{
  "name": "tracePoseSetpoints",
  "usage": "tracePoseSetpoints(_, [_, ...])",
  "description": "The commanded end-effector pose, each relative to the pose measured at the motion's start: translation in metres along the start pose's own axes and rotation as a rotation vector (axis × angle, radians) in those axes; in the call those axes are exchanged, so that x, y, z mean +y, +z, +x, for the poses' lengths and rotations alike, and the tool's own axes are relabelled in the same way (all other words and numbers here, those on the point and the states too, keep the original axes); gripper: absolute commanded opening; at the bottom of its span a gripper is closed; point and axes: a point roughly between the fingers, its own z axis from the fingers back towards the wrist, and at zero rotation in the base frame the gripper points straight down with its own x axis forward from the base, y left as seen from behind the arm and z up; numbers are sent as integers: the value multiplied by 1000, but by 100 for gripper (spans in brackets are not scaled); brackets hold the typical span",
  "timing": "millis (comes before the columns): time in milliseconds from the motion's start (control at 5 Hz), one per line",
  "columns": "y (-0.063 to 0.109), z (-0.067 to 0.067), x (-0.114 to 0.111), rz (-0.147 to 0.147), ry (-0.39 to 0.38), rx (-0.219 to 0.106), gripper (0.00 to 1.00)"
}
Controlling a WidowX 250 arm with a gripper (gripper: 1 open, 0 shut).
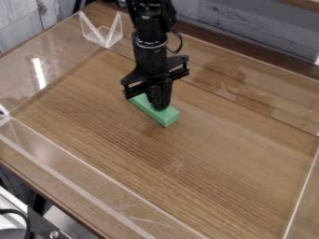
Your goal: Put the green block in the brown bowl
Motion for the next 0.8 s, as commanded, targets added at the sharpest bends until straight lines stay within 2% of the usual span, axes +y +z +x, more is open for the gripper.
tracePoseSetpoints(0, [25, 3, -8, -58, -39, -35, 0])
tracePoseSetpoints(400, [34, -1, -9, -67, -100, -25, 0])
tracePoseSetpoints(600, [37, 2, -13, -80, -171, -23, 100])
